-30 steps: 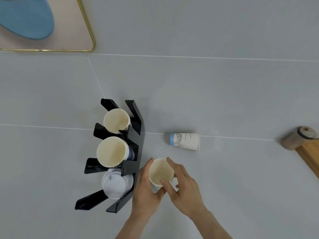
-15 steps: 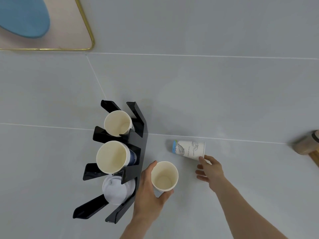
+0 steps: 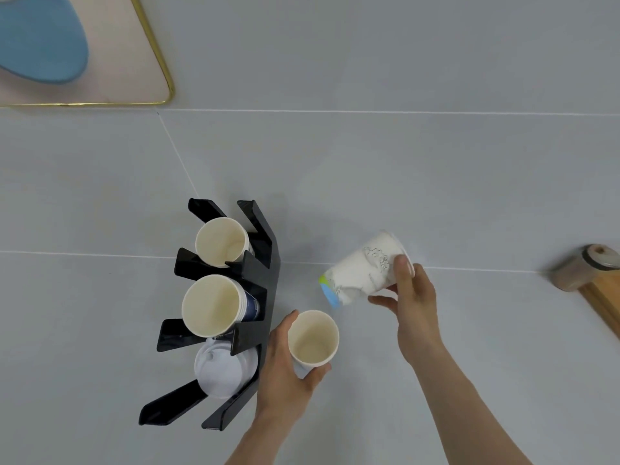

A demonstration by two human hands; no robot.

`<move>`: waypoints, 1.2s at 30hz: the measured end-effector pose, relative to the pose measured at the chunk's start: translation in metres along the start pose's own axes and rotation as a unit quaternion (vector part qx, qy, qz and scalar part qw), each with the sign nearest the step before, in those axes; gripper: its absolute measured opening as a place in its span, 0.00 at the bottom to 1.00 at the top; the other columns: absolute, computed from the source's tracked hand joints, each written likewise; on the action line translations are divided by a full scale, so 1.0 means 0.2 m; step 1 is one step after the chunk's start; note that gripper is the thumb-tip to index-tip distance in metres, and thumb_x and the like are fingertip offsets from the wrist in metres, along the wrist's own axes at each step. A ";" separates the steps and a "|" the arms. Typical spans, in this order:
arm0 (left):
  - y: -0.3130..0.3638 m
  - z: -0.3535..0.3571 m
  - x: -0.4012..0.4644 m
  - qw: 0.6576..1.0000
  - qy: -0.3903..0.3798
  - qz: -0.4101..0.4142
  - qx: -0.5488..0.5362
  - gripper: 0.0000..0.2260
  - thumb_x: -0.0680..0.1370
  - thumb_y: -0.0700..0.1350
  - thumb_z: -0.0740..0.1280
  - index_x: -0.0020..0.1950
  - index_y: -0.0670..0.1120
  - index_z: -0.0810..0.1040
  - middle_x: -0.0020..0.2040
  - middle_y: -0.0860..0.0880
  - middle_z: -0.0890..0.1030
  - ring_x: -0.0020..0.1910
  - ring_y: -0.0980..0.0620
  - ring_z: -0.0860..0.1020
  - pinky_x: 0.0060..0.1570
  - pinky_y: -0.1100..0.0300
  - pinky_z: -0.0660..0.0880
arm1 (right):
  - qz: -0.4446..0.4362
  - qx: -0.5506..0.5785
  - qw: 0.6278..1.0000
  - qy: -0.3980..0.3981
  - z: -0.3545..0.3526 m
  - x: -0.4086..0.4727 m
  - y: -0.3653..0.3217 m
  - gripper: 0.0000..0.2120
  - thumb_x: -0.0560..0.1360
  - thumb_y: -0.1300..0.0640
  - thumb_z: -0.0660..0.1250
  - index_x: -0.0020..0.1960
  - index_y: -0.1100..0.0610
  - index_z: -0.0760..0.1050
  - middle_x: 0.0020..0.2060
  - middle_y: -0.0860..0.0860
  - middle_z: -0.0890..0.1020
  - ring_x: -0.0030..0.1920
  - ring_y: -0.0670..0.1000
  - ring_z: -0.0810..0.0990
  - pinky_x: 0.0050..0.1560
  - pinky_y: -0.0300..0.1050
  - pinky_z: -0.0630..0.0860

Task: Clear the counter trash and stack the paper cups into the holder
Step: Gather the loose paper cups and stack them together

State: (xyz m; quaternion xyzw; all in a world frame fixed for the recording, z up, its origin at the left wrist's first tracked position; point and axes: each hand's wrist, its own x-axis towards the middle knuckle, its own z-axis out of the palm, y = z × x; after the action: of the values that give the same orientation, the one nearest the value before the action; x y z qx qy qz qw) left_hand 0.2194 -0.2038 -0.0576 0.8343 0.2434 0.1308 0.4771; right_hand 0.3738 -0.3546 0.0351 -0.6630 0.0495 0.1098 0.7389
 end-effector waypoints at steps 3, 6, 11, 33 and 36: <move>0.00 0.00 0.00 1.000 -0.005 -0.008 -0.010 0.45 0.64 0.50 0.81 0.74 0.64 0.61 0.69 0.62 0.69 0.68 0.60 0.71 0.65 0.50 0.76 | -0.069 -0.092 0.992 -0.060 0.04 -0.11 -0.02 0.23 0.73 0.43 0.73 0.43 0.63 0.70 0.41 0.57 0.81 0.44 0.58 0.83 0.39 0.58 0.85; 0.00 0.00 -0.01 1.000 -0.014 -0.004 -0.004 0.45 0.64 0.50 0.82 0.72 0.66 0.60 0.68 0.62 0.70 0.68 0.59 0.71 0.65 0.51 0.77 | -0.103 -0.166 0.975 -0.106 0.07 -0.19 0.08 0.17 0.71 0.53 0.79 0.45 0.55 0.70 0.42 0.50 0.80 0.41 0.46 0.82 0.35 0.41 0.80; 0.04 0.00 -0.02 1.000 -0.016 -0.014 -0.014 0.43 0.64 0.50 0.82 0.71 0.66 0.61 0.67 0.63 0.71 0.66 0.61 0.73 0.63 0.55 0.77 | -0.126 -0.214 0.959 -0.139 0.08 -0.26 0.15 0.40 0.63 0.39 0.77 0.70 0.43 0.65 0.59 0.40 0.78 0.58 0.42 0.80 0.47 0.35 0.81; 0.14 -0.10 -0.03 0.979 -0.077 -0.158 -0.102 0.33 0.65 0.42 0.78 0.64 0.61 0.70 0.62 0.55 0.76 0.59 0.57 0.78 0.54 0.58 0.78 | 0.087 -0.181 0.968 -0.152 0.05 -0.36 0.29 0.22 0.71 0.50 0.79 0.63 0.43 0.79 0.55 0.43 0.85 0.52 0.45 0.86 0.44 0.50 0.87; 0.20 -0.15 -0.02 0.950 -0.084 -0.234 -0.190 0.31 0.65 0.41 0.69 0.67 0.56 0.72 0.60 0.53 0.79 0.60 0.54 0.78 0.59 0.52 0.78 | 0.099 -0.193 0.969 -0.118 0.07 -0.37 0.27 0.22 0.69 0.52 0.80 0.61 0.50 0.79 0.54 0.45 0.84 0.50 0.48 0.86 0.42 0.51 0.87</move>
State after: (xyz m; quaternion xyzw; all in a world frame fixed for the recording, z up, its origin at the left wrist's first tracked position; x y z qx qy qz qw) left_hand 0.2145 -0.2005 -0.0070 0.6557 0.3616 -0.0112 0.6627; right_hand 0.2890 -0.3420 0.0009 -0.7673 0.0051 0.2674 0.5828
